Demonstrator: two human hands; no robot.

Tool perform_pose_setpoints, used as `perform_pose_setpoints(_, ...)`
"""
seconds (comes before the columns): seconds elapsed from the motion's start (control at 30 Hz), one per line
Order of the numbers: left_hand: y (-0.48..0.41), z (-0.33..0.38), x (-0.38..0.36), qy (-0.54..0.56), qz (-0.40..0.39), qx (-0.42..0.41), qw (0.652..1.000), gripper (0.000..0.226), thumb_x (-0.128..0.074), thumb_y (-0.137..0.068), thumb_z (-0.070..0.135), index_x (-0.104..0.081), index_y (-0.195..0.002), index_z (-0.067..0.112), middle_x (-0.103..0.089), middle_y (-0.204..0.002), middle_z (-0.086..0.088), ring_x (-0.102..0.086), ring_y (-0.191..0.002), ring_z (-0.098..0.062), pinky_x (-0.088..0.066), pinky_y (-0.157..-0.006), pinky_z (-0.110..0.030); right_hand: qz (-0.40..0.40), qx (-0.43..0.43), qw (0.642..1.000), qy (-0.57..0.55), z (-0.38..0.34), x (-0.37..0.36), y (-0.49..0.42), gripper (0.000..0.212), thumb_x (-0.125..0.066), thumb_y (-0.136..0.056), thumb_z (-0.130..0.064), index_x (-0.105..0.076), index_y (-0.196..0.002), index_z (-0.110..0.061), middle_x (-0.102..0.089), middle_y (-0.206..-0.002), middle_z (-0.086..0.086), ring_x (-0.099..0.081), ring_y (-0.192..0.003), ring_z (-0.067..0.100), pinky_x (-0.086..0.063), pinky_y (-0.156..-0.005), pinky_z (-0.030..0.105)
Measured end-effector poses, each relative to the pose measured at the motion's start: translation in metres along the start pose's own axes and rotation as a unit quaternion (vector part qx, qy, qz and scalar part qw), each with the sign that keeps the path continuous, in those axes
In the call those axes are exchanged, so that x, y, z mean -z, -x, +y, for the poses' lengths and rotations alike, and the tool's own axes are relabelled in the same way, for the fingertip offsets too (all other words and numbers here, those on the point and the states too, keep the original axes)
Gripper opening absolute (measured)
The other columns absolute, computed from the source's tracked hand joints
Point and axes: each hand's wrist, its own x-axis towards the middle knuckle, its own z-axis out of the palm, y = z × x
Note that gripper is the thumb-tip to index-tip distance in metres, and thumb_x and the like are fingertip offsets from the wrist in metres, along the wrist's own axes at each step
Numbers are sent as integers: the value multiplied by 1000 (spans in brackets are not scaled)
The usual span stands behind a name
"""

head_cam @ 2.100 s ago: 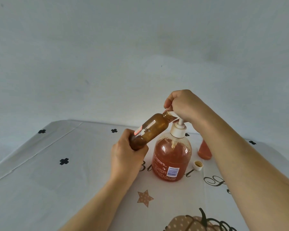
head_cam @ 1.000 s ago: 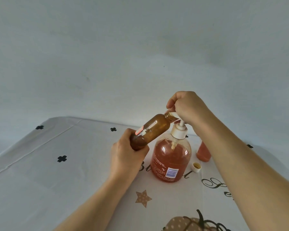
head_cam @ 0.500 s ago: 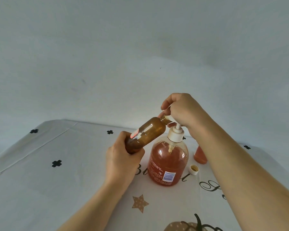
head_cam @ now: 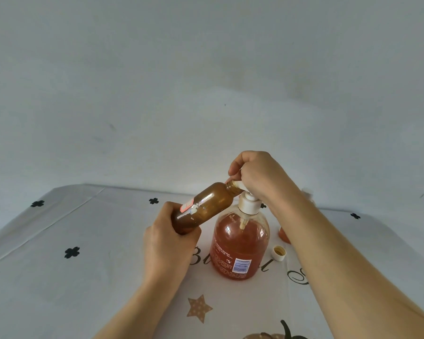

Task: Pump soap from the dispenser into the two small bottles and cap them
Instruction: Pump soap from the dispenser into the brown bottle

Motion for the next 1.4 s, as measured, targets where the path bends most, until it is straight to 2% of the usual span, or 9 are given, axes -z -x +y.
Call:
perform_pose_setpoints(0.1,3,5,1,23,-3,-18,1000,34,-68,-76,2,-50,-92,26,-58,-66,10,-55,-68,6,-41,-52,-8,36,5,999,-13,-6,6,2,36,-35,-89,4,-57,-73,-20,-72,-82,1,-65,-69,12,-58,-69,33)
perform_pose_setpoints(0.2,2,4,1,34,-4,-22,999,35,-67,-77,2,-49,-95,27,-59,-68,9,-55,-72,2,-41,-51,-9,46,4,999,-16,-13,6,4,35,-36,-84,6,-57,-72,-20,-75,-81,5,-68,-86,23,-58,-86,46)
perform_pose_setpoints(0.37,1,1,1,43,-2,-20,999,32,-66,-78,2,-51,-93,27,-59,-68,10,-54,-74,2,-41,-53,-10,34,0,999,13,-18,5,7,37,-35,-89,7,-55,-71,-19,-68,-80,3,-59,-61,15,-55,-81,38)
perform_pose_setpoints(0.67,1,2,1,44,1,-18,999,32,-67,-76,2,-52,-85,29,-59,-68,10,-55,-71,2,-41,-53,-8,6,11,1000,27,-12,9,6,37,-33,-94,6,-56,-76,-17,-55,-76,-5,-52,-56,7,-43,-53,21)
perform_pose_setpoints(0.73,1,3,1,43,6,-16,999,33,-67,-76,1,-52,-82,30,-59,-68,9,-55,-68,4,-40,-52,-8,-4,4,1000,20,-13,9,6,38,-34,-95,7,-55,-73,-17,-57,-77,-3,-56,-59,13,-48,-58,24)
perform_pose_setpoints(0.87,2,4,2,40,6,-11,999,35,-68,-74,2,-50,-78,32,-59,-66,7,-55,-65,3,-40,-51,-8,-25,-9,1000,-3,-13,9,4,41,-31,-95,7,-56,-72,-16,-59,-78,1,-62,-87,26,-53,-90,39)
perform_pose_setpoints(1.0,3,4,2,35,1,-11,999,34,-69,-74,1,-52,-79,30,-59,-66,7,-54,-63,4,-40,-51,-7,-25,-3,1000,-3,-13,8,4,42,-30,-94,8,-56,-72,-17,-60,-83,3,-66,-102,33,-54,-96,46)
perform_pose_setpoints(1.27,0,0,0,1,5,10,1000,31,-66,-72,-1,-53,-77,27,-56,-61,6,-52,-58,6,-37,-47,-7,-16,1,1000,0,-1,-1,-2,34,-37,-92,9,-60,-80,-14,-53,-79,-3,-61,-85,26,-51,-75,32)
perform_pose_setpoints(1.4,0,0,0,-7,14,13,1000,33,-66,-72,0,-51,-77,29,-56,-61,7,-53,-62,6,-38,-49,-10,-23,5,1000,13,-1,0,1,31,-37,-94,8,-59,-87,-14,-57,-83,-2,-51,-59,8,-43,-44,14)
